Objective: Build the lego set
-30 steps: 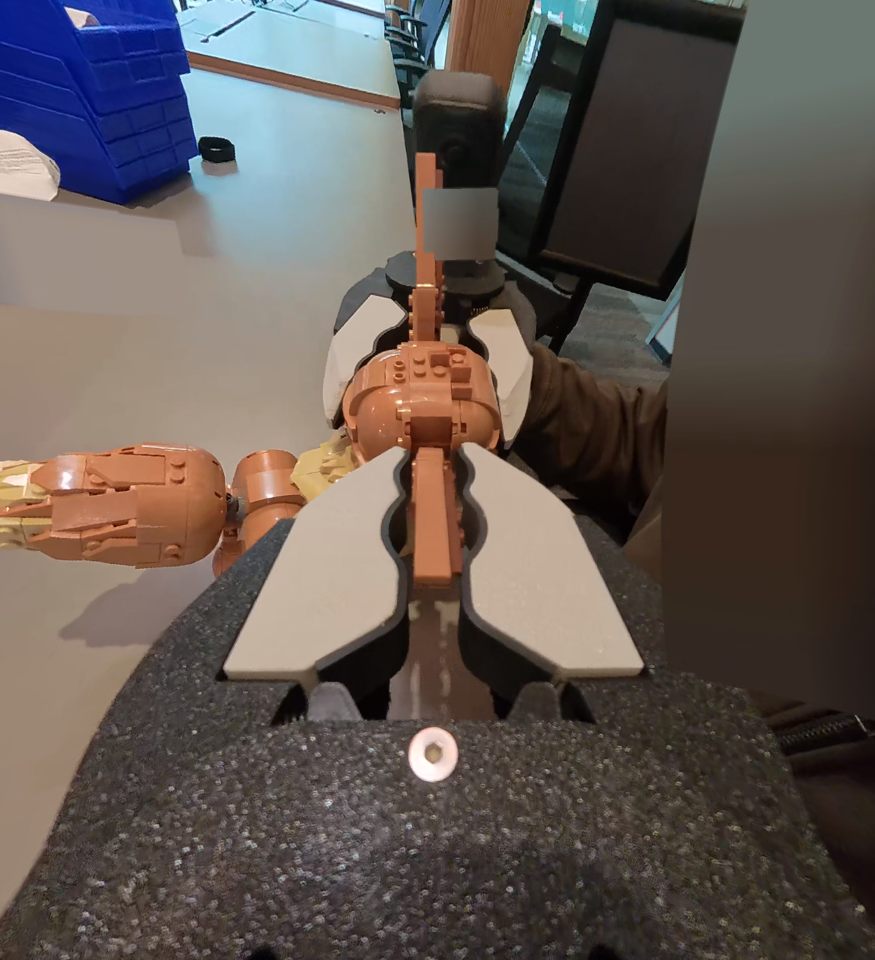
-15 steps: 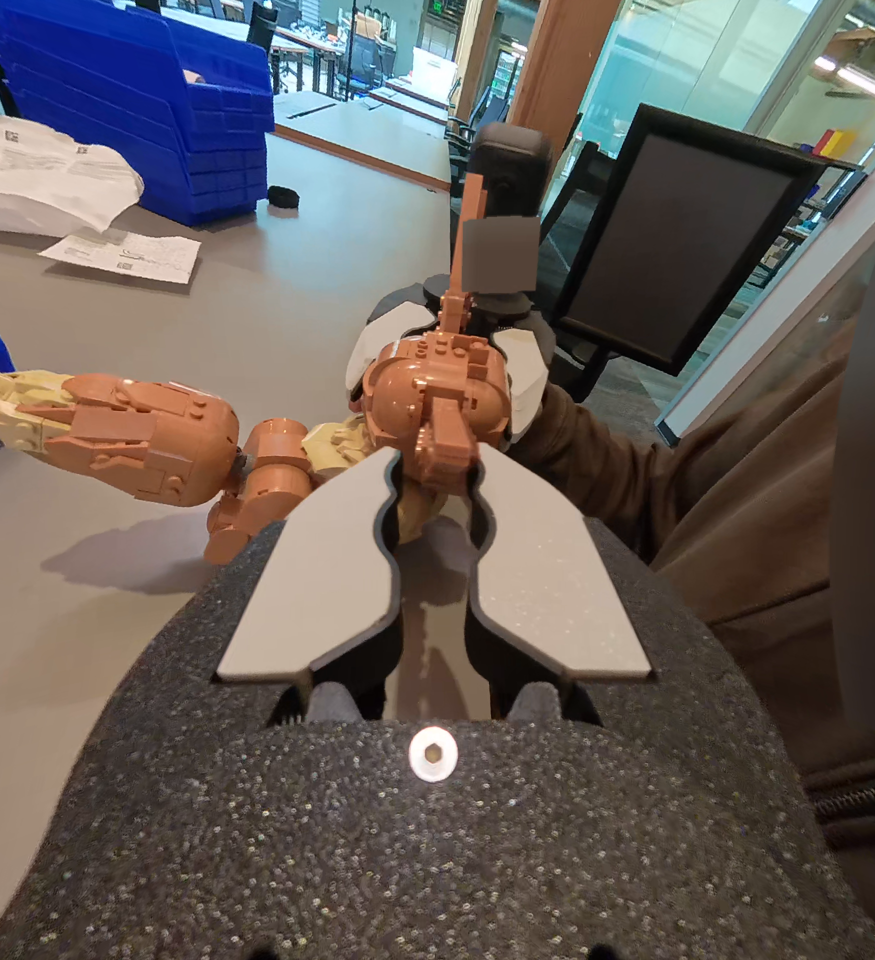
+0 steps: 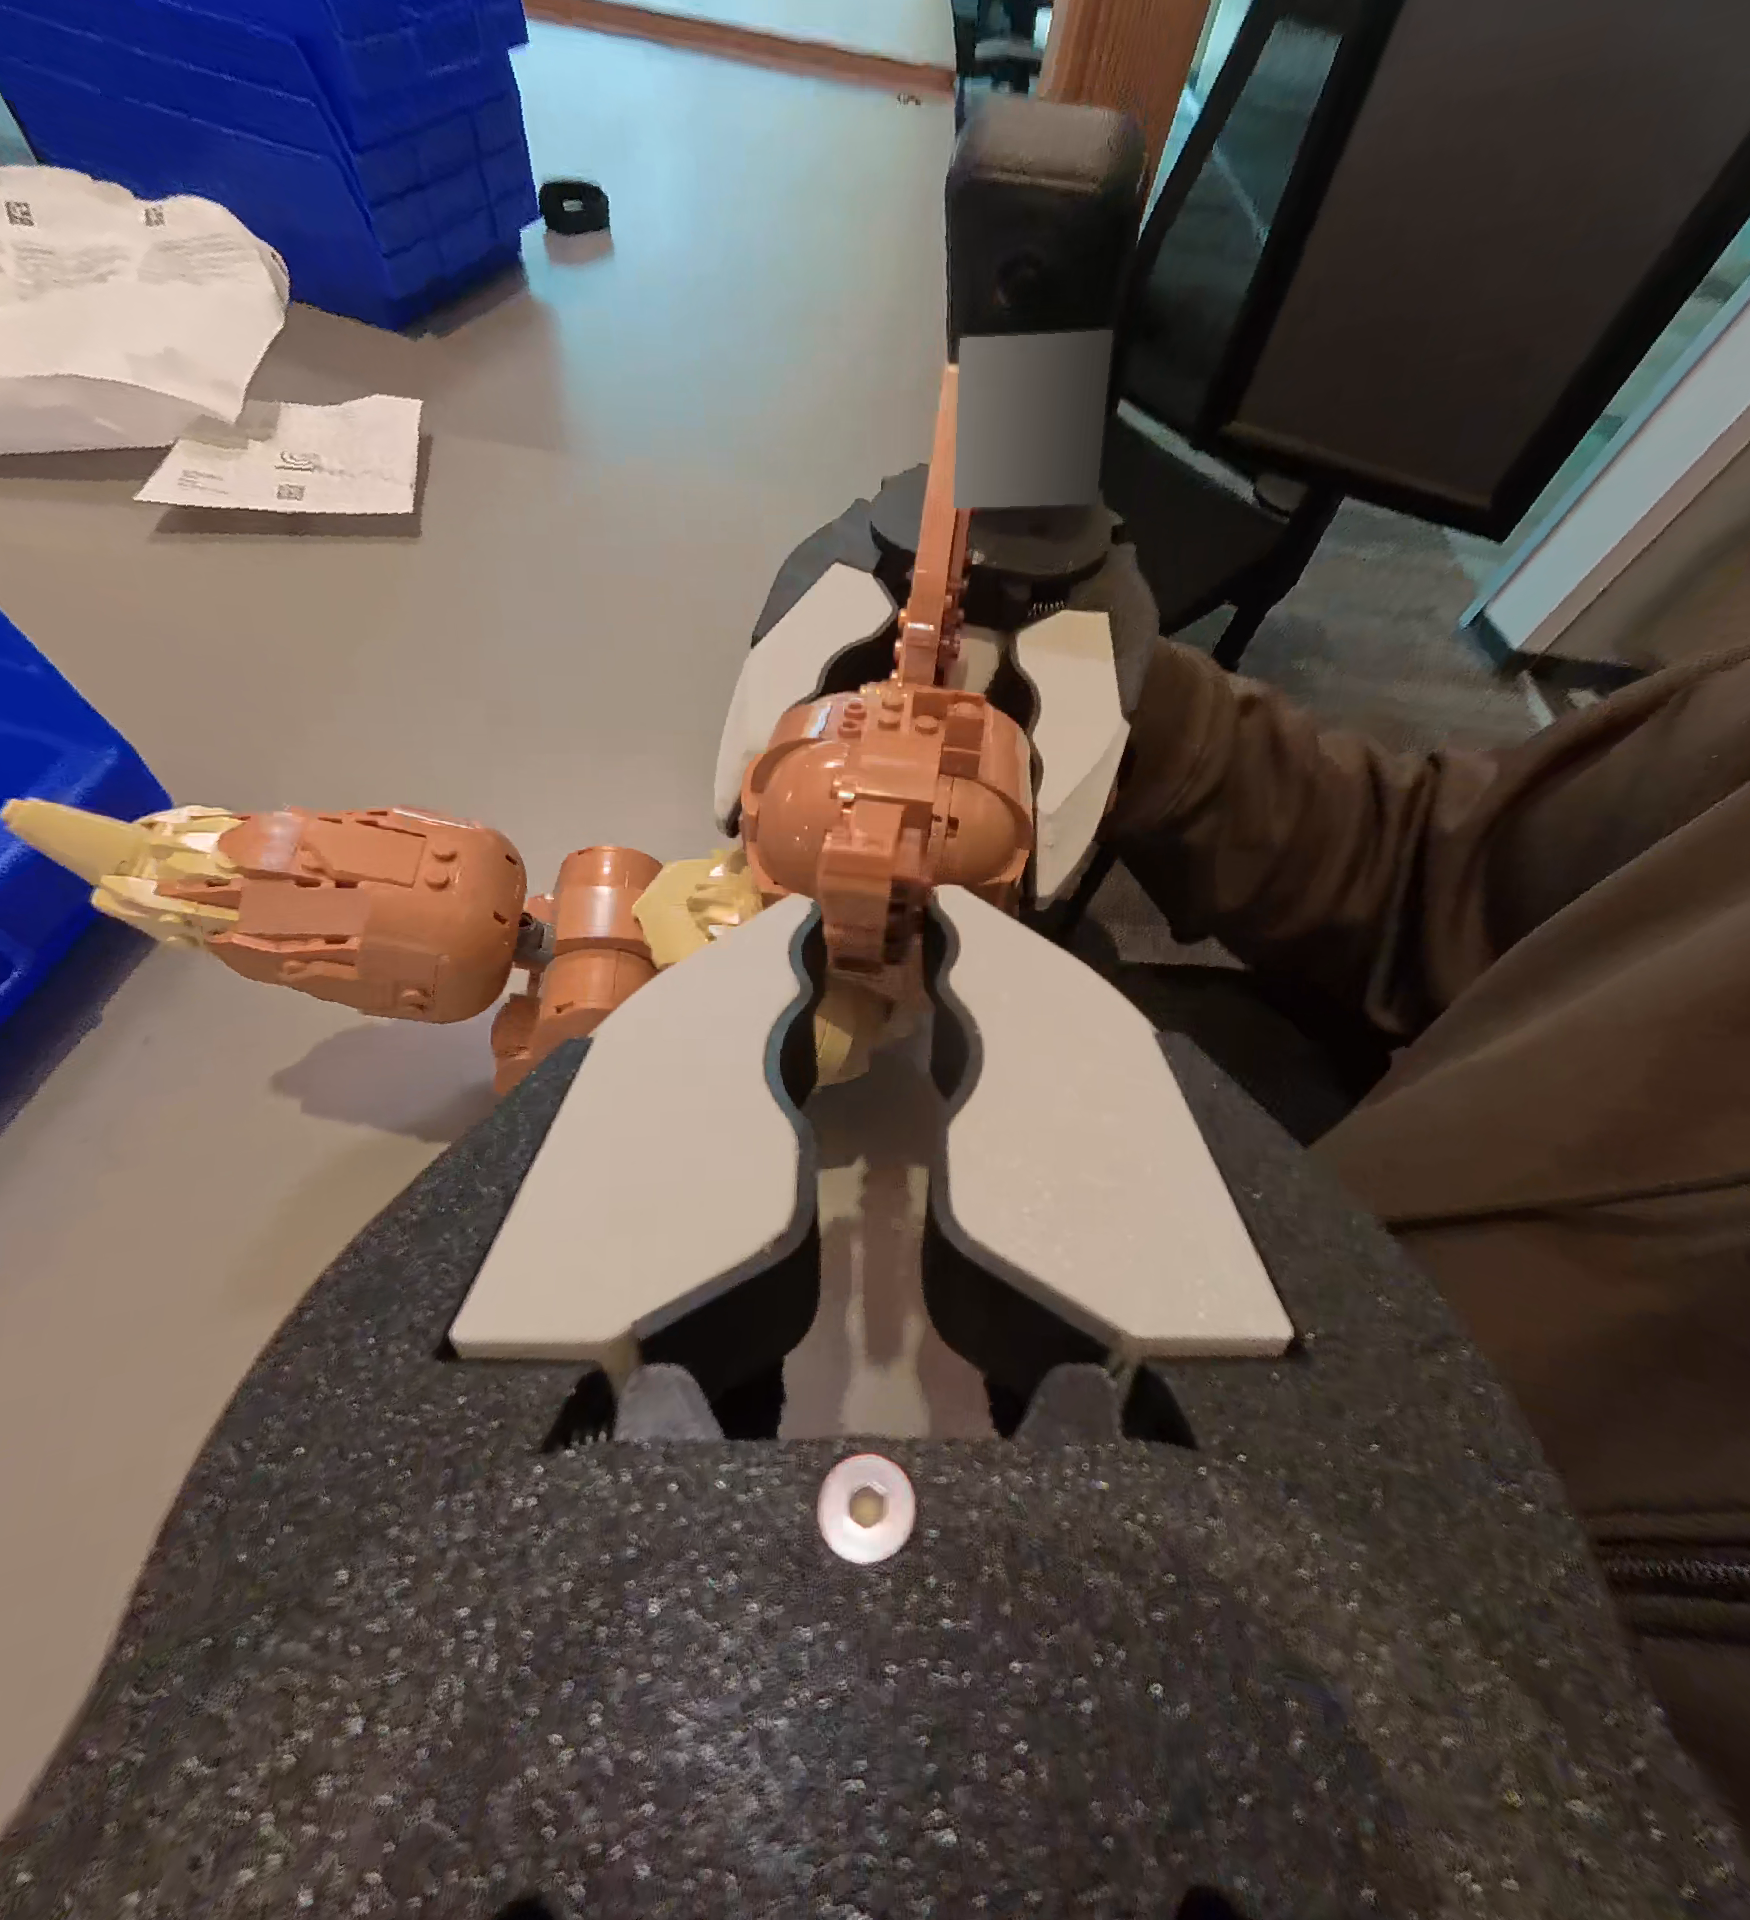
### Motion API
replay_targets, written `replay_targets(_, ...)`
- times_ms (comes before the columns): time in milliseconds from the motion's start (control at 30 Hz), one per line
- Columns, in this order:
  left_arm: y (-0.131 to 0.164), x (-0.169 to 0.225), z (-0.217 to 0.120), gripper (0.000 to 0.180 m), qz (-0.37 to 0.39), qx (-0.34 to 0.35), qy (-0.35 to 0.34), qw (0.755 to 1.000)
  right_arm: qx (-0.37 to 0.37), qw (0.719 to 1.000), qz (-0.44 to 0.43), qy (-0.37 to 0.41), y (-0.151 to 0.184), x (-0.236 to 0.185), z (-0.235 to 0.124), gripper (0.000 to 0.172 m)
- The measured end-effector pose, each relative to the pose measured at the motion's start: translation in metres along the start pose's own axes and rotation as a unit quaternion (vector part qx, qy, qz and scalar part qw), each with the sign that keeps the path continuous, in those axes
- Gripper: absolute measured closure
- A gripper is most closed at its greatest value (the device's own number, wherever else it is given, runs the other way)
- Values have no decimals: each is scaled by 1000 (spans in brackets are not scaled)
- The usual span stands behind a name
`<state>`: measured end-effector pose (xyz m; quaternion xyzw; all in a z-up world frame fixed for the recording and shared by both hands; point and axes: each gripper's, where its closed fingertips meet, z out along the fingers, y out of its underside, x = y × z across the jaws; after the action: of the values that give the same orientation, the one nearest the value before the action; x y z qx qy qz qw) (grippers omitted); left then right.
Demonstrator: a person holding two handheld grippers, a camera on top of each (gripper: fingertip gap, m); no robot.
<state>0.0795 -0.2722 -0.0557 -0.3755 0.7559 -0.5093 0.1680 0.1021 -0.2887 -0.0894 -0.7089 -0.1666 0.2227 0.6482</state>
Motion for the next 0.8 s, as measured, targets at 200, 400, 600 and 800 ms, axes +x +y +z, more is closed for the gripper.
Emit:
replay_targets(200, 4, 0, -2, 164, 8, -19, 11, 1000, -1, 1000, -11, 7, 0, 0, 1, 97)
replay_targets(400, 5, 0, -3, 164, 31, -41, 8, 999, -13, 1000, -16, 7, 0, -1, 3, 97)
replay_targets(600, 1, 2, -4, 164, 66, -77, 3, 995, -36, 999, -38, 13, 1, -2, 8, 97)
replay_targets(800, -3, 1, -2, 164, 77, -89, 3, 993, -42, 998, -38, 15, 0, -2, 13, 97)
